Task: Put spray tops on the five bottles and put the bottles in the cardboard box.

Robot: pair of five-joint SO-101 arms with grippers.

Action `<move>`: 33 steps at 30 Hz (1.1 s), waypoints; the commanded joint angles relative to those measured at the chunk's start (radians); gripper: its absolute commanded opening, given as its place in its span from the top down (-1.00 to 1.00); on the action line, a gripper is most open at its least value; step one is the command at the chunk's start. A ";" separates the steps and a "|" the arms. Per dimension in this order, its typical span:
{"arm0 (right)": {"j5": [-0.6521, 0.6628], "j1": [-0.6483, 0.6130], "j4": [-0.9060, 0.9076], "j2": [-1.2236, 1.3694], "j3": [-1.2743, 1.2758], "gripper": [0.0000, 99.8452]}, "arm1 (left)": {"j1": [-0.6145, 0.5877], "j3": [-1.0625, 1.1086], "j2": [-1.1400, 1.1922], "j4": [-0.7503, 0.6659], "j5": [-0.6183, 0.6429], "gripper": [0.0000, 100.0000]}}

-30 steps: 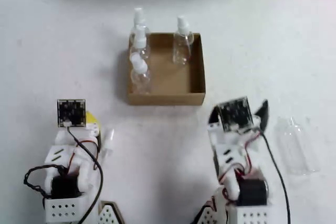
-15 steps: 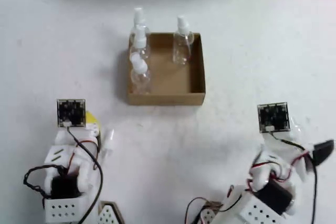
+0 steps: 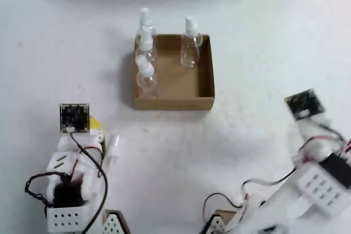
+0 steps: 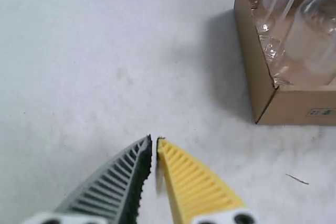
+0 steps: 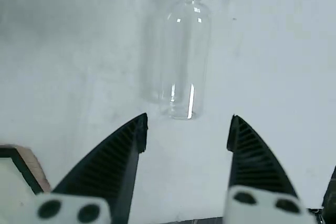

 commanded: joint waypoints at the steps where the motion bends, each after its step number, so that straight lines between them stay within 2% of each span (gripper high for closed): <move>1: 0.057 0.008 0.025 0.203 -0.192 0.58 | 0.002 -0.002 -0.010 -0.006 -0.008 0.95; 4: 0.132 0.005 0.056 0.323 -0.267 0.58 | 0.002 -0.002 -0.010 -0.006 -0.008 0.95; 7: 0.153 0.005 0.041 0.410 -0.304 0.58 | 0.002 -0.002 -0.010 -0.006 -0.008 0.95; 14: 0.141 -0.058 -0.007 0.550 -0.310 0.57 | 0.002 -0.002 -0.010 -0.006 -0.008 0.95; 20: 0.068 -0.119 -0.085 0.575 -0.310 0.33 | 0.002 -0.002 -0.010 -0.006 -0.008 0.95; 27: 0.055 -0.114 -0.133 0.579 -0.302 0.32 | 0.002 -0.002 -0.010 -0.006 -0.008 0.95; 29: 0.012 -0.110 -0.159 0.615 -0.302 0.32 | 0.002 -0.002 -0.010 -0.006 -0.008 0.95; 33: 0.012 -0.125 -0.180 0.728 -0.313 0.32 | 0.002 -0.002 -0.010 -0.006 -0.008 0.95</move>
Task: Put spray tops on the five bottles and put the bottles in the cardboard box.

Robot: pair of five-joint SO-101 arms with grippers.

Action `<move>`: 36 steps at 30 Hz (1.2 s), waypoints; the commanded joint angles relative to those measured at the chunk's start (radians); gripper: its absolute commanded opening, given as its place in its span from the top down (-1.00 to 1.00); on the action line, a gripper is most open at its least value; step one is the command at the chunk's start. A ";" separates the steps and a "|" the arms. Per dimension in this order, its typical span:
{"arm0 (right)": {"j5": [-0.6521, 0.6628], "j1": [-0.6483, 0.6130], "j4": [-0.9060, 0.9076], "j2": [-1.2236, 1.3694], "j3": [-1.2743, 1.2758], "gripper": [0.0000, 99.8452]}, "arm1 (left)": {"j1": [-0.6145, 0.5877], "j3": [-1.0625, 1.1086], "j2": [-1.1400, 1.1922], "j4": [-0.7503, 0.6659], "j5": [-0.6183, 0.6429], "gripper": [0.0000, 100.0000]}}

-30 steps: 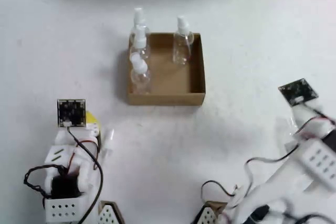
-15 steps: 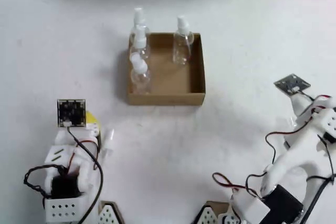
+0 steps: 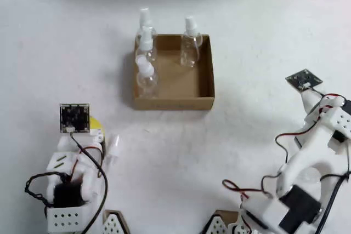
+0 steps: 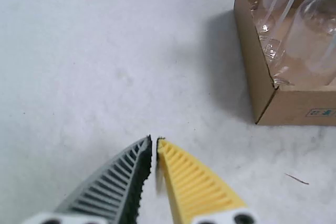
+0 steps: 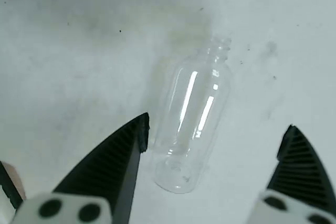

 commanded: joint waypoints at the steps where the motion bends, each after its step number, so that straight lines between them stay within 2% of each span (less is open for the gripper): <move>1: -0.012 -0.012 -0.033 0.068 -0.060 0.32 | 0.002 -0.002 -0.010 -0.006 -0.008 0.95; 22: 0.104 0.041 -0.137 0.251 -0.080 0.33 | 0.002 -0.002 -0.010 -0.008 -0.008 0.95; 31: 0.107 0.031 -0.156 0.254 -0.080 0.63 | 0.002 -0.002 -0.010 -0.008 -0.008 0.95; 36: 0.106 0.022 -0.154 0.249 -0.087 0.99 | 0.002 -0.002 -0.010 -0.008 -0.008 0.95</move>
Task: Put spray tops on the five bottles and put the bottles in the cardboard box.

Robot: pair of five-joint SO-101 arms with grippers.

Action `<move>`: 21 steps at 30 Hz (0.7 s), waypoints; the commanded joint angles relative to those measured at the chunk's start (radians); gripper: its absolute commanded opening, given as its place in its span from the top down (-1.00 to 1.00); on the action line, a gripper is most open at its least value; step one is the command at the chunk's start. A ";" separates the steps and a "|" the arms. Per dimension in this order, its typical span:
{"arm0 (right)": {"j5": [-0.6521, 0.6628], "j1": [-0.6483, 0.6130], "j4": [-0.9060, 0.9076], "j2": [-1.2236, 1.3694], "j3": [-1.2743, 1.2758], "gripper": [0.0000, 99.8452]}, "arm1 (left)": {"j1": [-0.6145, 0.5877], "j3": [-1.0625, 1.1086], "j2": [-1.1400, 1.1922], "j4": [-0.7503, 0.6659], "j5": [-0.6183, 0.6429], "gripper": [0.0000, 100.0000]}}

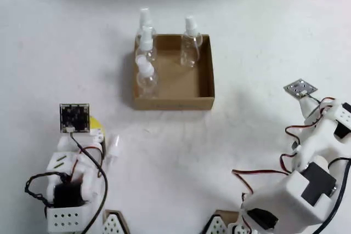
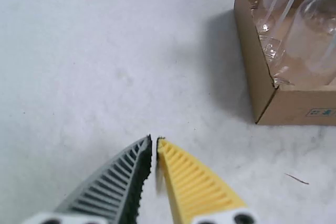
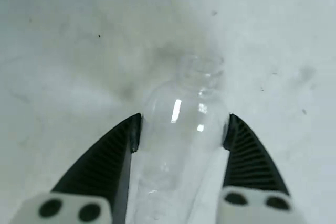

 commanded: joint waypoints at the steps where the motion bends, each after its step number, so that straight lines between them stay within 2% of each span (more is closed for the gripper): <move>1: 0.006 -0.015 0.004 -0.010 -0.066 0.96 | 0.002 -0.002 -0.010 -0.008 -0.008 0.95; 6: -0.008 0.022 0.096 -0.015 -0.147 0.97 | 0.002 -0.002 -0.010 -0.008 -0.008 0.95; 10: -0.103 0.044 0.142 -0.013 -0.232 0.97 | 0.002 -0.002 -0.010 -0.008 -0.008 0.95; 15: -0.175 0.051 0.101 -0.015 -0.241 0.97 | 0.002 -0.002 -0.010 0.009 -0.008 0.95; 21: -0.281 0.120 0.021 -0.015 -0.241 0.97 | 0.002 -0.002 -0.010 0.028 -0.008 0.95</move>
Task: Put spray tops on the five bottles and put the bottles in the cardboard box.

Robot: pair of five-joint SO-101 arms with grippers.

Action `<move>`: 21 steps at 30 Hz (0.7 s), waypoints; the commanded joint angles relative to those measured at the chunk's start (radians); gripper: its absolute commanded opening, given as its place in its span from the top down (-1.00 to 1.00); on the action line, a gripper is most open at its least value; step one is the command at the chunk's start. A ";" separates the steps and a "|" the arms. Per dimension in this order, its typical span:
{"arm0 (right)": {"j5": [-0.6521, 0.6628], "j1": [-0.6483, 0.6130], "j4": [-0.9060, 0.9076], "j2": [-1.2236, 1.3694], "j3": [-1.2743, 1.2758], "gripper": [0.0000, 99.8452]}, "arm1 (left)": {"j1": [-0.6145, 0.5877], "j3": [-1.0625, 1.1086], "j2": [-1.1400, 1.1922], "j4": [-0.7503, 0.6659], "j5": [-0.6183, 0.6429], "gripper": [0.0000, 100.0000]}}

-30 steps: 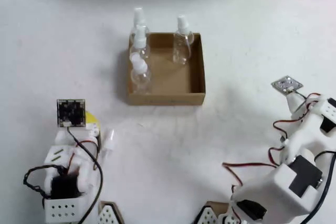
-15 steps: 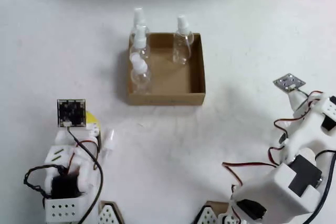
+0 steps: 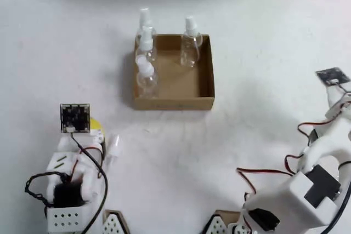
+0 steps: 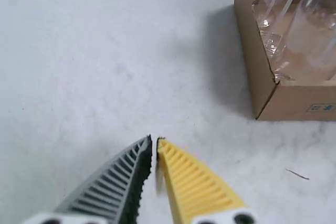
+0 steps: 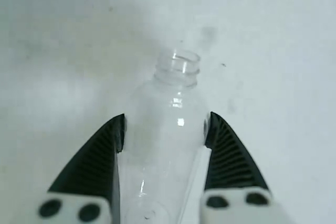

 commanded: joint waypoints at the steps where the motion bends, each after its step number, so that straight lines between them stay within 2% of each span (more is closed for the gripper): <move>1: -0.071 0.042 -0.019 -0.016 -0.049 0.97 | 0.002 -0.002 -0.010 0.006 -0.008 0.95; 9: -0.198 0.107 0.147 -0.022 -0.196 0.97 | 0.010 -0.002 -0.010 0.043 -0.006 0.95; 13: -0.201 0.111 0.240 -0.022 -0.247 0.97 | 0.002 -0.005 -0.010 0.048 0.000 0.95; 21: -0.198 0.147 0.245 -0.022 -0.249 0.97 | 0.008 -0.121 -0.010 0.147 -0.006 0.95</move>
